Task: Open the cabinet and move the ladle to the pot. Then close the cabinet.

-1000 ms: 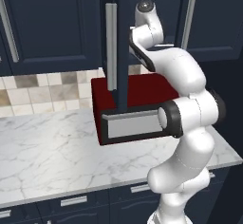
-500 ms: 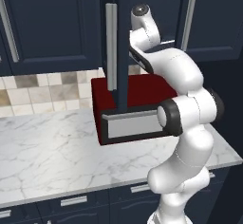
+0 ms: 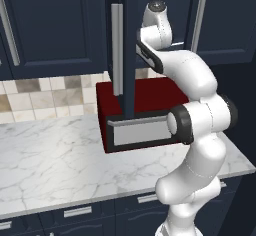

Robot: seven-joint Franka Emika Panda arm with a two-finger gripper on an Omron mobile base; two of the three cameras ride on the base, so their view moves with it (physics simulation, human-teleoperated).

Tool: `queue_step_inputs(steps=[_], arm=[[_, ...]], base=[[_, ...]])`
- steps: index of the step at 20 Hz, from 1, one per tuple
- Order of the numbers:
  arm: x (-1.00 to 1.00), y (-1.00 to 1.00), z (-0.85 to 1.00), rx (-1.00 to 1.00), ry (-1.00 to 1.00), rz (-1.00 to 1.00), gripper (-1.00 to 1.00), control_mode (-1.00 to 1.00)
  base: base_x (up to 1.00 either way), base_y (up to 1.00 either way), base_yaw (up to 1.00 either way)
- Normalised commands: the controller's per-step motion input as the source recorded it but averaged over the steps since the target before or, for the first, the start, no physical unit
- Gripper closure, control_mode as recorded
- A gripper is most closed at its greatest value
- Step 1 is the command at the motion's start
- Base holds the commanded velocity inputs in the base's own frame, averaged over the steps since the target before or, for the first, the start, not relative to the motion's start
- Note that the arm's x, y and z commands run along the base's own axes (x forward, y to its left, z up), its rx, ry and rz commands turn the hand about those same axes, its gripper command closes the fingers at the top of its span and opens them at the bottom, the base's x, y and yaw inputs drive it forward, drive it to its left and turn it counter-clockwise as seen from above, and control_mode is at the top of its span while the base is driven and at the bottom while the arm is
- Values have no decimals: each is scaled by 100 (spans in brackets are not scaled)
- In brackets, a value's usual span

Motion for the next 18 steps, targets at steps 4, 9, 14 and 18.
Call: queue_step_inputs(steps=[4,9,14,18], arm=[[-24,43,-11,7,-4,33,100,-100],[-19,64,-1,4,-3,36,100,-100],[-28,51,0,2,0,42,100,-100],[-75,25,0,0,0,33,100,-100]], base=[[0,0,0],[0,0,0],[0,0,0],[0,0,0]])
